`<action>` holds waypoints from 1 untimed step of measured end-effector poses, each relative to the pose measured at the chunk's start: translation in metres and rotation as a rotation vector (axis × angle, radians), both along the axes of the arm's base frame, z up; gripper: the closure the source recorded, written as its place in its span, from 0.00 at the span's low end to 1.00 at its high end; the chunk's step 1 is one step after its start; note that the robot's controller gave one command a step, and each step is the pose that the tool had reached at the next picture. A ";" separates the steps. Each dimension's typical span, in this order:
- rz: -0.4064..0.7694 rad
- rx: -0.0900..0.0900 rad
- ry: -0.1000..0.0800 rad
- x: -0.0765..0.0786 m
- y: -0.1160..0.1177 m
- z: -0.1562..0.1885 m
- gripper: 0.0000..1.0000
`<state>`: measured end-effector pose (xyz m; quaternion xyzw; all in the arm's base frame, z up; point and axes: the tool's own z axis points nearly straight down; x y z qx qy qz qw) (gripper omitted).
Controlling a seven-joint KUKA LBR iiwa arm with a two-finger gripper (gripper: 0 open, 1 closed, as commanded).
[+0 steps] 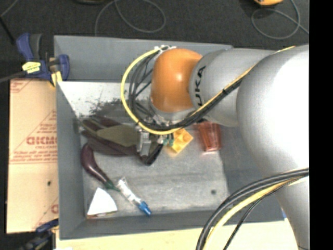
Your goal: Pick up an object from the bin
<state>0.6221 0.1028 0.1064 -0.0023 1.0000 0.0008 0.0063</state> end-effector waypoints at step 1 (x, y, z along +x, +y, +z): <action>0.001 0.001 -0.008 0.002 0.000 0.021 1.00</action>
Offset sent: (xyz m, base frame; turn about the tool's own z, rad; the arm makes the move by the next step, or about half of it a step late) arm 0.0001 0.0000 0.0584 0.0000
